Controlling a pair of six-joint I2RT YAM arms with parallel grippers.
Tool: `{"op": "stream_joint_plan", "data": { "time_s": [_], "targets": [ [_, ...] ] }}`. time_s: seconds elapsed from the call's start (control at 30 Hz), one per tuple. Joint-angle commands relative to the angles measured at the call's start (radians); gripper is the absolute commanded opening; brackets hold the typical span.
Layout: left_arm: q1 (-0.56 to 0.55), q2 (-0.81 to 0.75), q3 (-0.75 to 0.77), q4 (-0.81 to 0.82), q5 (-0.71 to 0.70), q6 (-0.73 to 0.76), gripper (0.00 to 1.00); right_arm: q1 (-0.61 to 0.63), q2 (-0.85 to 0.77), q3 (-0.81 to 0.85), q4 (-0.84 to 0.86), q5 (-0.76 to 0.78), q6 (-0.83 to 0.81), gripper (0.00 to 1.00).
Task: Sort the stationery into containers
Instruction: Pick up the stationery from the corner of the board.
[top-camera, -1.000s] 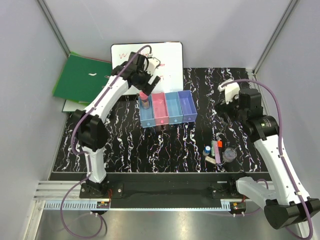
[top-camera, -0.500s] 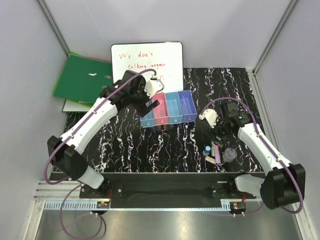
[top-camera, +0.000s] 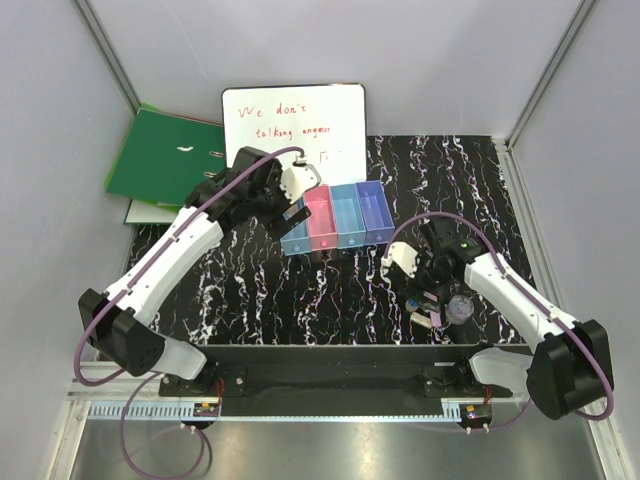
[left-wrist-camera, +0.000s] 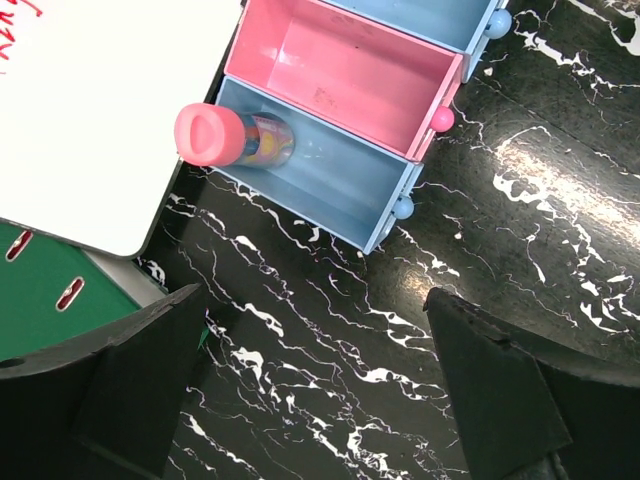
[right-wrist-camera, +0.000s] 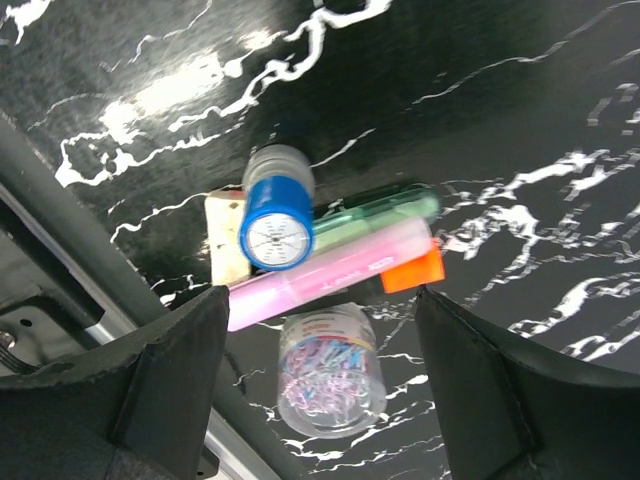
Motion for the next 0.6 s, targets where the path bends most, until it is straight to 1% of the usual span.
{"op": "stream_joint_plan", "data": {
  "time_s": [0.0,0.13,0.33,0.57],
  "targets": [
    [-0.004,-0.04,-0.004,0.03,-0.026,0.018,0.99,0.018,-0.001,-0.024,0.004,-0.022,-0.032,0.81],
    [-0.004,-0.057,-0.005,0.028,-0.029,0.015,0.99,0.04,0.023,-0.032,0.028,-0.022,-0.03,0.78],
    [-0.004,-0.075,-0.031,0.032,-0.049,0.033,0.99,0.054,0.06,0.0,0.038,-0.016,-0.032,0.73],
    [-0.004,-0.095,-0.047,0.035,-0.047,0.033,0.99,0.067,0.091,0.006,0.067,-0.01,-0.027,0.7]
  ]
}}
